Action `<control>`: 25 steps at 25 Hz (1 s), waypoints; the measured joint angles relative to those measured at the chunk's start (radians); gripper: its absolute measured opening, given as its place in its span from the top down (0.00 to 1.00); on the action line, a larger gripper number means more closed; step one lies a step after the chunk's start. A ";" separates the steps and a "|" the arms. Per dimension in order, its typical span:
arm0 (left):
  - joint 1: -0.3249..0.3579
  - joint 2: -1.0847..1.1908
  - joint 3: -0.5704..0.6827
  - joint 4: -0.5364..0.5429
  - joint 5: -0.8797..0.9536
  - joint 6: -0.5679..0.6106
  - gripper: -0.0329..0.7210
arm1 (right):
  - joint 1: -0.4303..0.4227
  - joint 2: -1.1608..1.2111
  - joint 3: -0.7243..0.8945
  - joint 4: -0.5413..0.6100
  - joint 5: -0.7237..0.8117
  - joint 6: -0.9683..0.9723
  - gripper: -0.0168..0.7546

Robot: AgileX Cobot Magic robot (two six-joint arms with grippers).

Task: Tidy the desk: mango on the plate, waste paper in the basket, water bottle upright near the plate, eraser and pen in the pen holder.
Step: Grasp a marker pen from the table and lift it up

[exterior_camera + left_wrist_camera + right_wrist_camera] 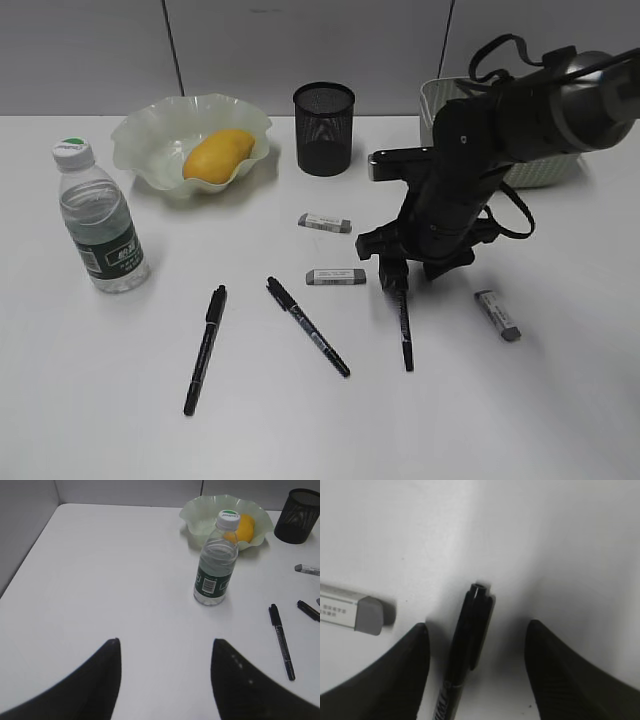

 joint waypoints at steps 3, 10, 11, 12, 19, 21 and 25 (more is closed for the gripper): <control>0.000 0.000 0.000 0.000 0.000 0.000 0.39 | 0.001 0.005 -0.007 -0.005 -0.001 0.001 0.39; 0.000 0.000 0.000 0.000 0.000 0.000 0.39 | 0.001 0.008 -0.008 -0.057 0.007 0.001 0.78; 0.000 0.000 0.000 0.000 0.000 0.000 0.39 | 0.001 0.008 -0.008 -0.062 0.007 0.001 0.79; 0.000 0.000 0.000 0.000 0.000 0.000 0.39 | 0.001 0.008 -0.008 -0.064 0.008 0.001 0.79; 0.000 0.000 0.000 0.000 0.000 0.000 0.39 | 0.001 0.008 -0.011 -0.070 0.002 0.001 0.79; 0.000 0.000 0.000 0.000 0.000 0.000 0.39 | 0.001 0.008 -0.012 -0.072 -0.017 0.001 0.79; 0.000 0.000 0.000 0.000 0.000 0.000 0.39 | 0.001 -0.035 -0.012 -0.072 -0.085 0.000 0.79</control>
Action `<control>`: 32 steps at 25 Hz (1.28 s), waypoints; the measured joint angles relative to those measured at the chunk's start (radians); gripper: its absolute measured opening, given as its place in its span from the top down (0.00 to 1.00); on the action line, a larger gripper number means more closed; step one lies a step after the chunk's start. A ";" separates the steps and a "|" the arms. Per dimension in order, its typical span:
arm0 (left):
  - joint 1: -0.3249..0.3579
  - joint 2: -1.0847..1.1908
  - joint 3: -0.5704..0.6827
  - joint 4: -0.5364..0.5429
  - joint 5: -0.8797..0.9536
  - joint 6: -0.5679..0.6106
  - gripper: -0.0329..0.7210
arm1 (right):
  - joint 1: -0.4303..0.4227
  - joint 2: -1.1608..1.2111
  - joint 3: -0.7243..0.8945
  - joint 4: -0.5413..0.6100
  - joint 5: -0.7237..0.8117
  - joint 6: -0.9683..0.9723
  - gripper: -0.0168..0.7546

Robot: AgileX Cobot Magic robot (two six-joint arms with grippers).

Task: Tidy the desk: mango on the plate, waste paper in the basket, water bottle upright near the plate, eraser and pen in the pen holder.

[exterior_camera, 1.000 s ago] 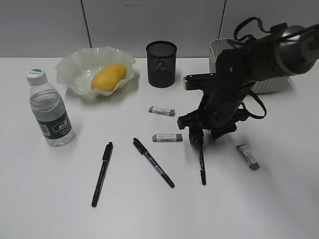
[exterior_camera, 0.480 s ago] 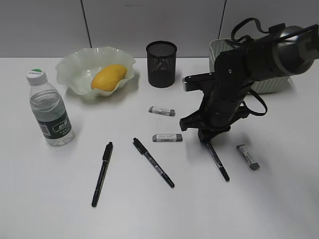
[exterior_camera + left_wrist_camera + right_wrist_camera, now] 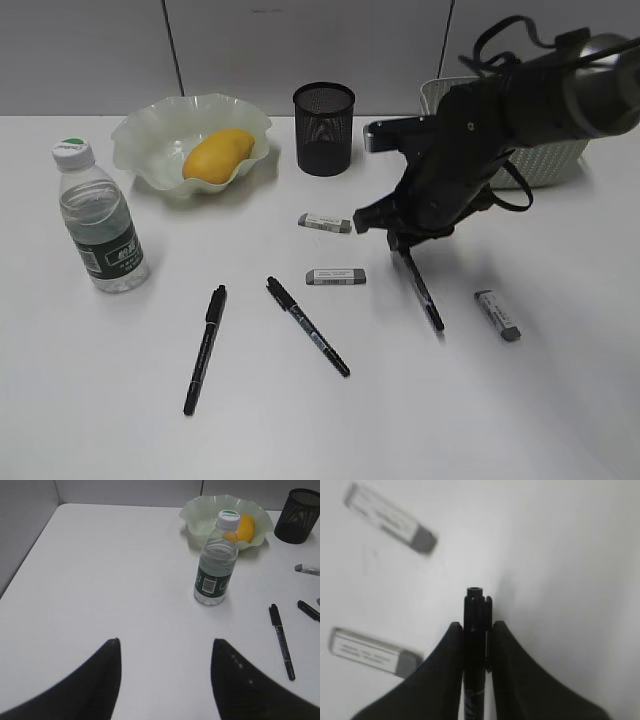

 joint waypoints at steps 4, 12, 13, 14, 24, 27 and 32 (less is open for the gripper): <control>0.000 0.000 0.000 0.000 0.000 0.000 0.39 | 0.000 -0.094 0.000 -0.009 -0.120 0.000 0.79; 0.000 0.000 0.000 0.000 -0.001 0.000 0.39 | 0.000 -0.182 0.000 -0.061 -0.543 -0.001 0.79; 0.000 0.000 0.000 0.000 -0.001 0.000 0.39 | 0.000 -0.179 0.000 -0.071 -0.598 -0.002 0.79; 0.000 0.000 0.000 0.000 -0.001 0.000 0.39 | 0.000 -0.179 0.000 -0.080 -0.652 -0.012 0.79; 0.000 0.000 0.000 0.000 -0.001 0.000 0.39 | 0.000 -0.057 -0.022 0.051 -1.118 -0.250 0.79; 0.000 0.000 0.000 0.000 -0.001 0.000 0.39 | 0.000 0.025 -0.094 0.088 -1.184 -0.278 0.79; 0.000 0.000 0.000 0.000 -0.001 0.000 0.39 | 0.000 0.128 -0.245 0.092 -1.221 -0.289 0.79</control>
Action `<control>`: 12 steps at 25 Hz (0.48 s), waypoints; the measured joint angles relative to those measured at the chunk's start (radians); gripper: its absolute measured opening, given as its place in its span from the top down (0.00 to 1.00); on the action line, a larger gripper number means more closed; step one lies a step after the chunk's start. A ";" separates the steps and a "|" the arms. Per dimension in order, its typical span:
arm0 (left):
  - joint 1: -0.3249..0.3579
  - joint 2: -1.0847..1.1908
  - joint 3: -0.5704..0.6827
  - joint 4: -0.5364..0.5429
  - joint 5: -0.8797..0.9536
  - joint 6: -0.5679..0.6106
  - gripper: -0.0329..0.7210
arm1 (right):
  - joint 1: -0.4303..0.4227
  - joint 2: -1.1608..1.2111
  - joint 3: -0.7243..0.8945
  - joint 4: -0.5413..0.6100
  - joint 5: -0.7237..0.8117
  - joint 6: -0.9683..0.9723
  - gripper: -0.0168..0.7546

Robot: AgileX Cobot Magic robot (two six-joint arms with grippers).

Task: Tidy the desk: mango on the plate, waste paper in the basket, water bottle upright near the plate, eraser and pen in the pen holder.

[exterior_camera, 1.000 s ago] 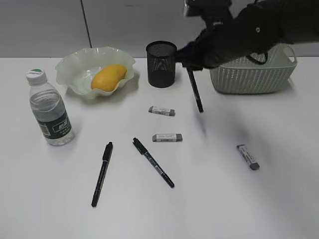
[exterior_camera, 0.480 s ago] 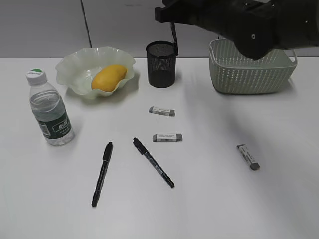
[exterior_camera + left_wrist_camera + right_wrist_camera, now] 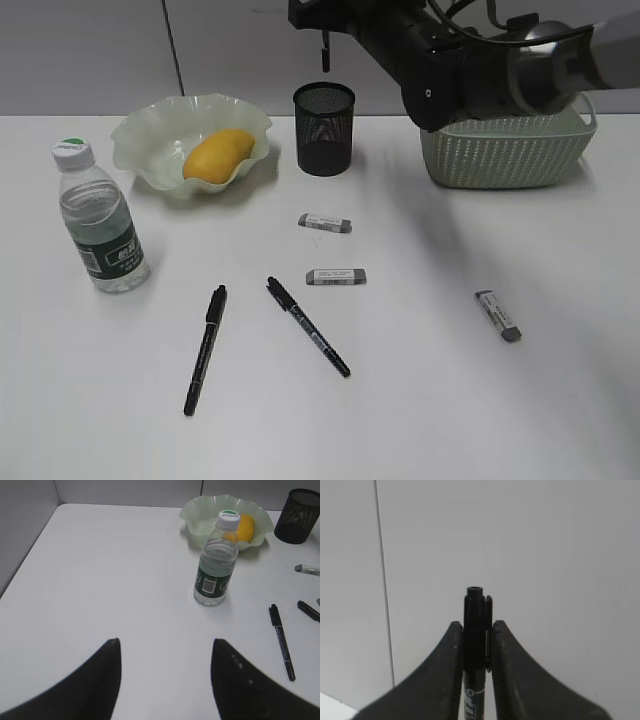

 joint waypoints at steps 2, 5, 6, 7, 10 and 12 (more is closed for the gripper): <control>0.000 0.000 0.000 0.000 0.000 0.000 0.39 | 0.000 0.036 -0.050 0.001 -0.011 -0.004 0.79; 0.000 0.000 0.000 0.000 0.000 0.000 0.39 | 0.000 0.088 -0.107 0.001 -0.025 -0.030 0.79; 0.000 0.000 0.000 0.000 0.000 0.000 0.39 | 0.000 0.102 -0.118 0.003 -0.032 -0.036 0.79; 0.000 0.000 0.000 0.000 0.000 0.000 0.39 | 0.000 0.117 -0.127 0.007 -0.038 -0.039 0.79; 0.000 0.000 0.000 0.000 0.000 0.000 0.39 | 0.000 0.146 -0.134 0.029 -0.043 -0.049 0.79; 0.000 0.000 0.000 0.000 0.000 0.000 0.39 | 0.000 0.153 -0.135 0.043 -0.044 -0.062 0.79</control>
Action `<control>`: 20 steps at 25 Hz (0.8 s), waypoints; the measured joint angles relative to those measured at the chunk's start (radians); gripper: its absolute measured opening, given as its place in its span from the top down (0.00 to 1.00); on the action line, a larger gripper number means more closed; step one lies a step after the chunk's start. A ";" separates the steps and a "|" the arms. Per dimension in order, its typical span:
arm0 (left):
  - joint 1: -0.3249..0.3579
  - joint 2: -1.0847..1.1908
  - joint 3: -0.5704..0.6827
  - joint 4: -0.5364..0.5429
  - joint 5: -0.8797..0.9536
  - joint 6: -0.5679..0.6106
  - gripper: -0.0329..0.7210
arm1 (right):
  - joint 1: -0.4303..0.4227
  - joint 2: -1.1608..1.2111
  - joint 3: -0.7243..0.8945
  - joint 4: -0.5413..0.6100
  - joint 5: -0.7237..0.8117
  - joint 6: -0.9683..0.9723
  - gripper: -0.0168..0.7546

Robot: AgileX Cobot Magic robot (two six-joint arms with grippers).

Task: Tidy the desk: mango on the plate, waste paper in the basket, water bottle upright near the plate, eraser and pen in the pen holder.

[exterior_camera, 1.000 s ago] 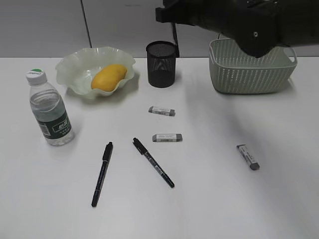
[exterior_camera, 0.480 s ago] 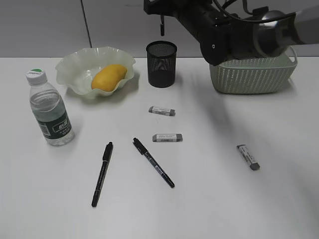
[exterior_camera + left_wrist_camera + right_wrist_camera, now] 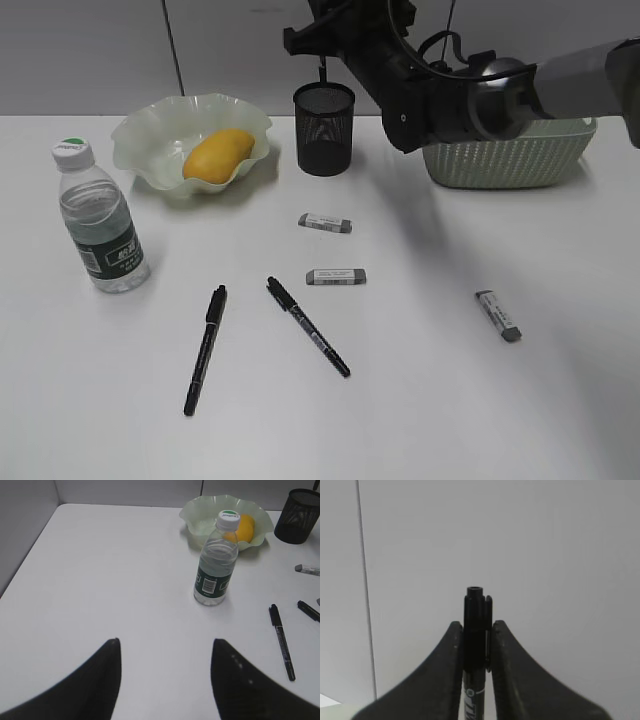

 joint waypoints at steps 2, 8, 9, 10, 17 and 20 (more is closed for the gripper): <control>0.000 0.000 0.000 0.000 0.000 0.000 0.39 | 0.000 0.009 -0.003 0.013 -0.002 -0.017 0.79; 0.000 0.000 0.000 -0.001 0.000 0.000 0.39 | 0.000 0.048 -0.005 0.061 -0.010 -0.032 0.79; 0.000 0.000 0.000 -0.001 0.000 0.000 0.39 | 0.000 0.054 -0.005 0.066 -0.010 -0.032 0.76; 0.000 0.000 0.000 -0.001 0.000 0.000 0.39 | 0.000 0.060 -0.005 0.069 -0.009 -0.032 0.71; 0.000 0.000 0.000 -0.002 0.001 0.000 0.39 | 0.000 0.063 -0.005 0.073 -0.019 -0.035 0.25; 0.000 0.000 0.000 -0.002 0.001 0.000 0.39 | 0.000 0.037 -0.004 0.075 0.048 -0.035 0.22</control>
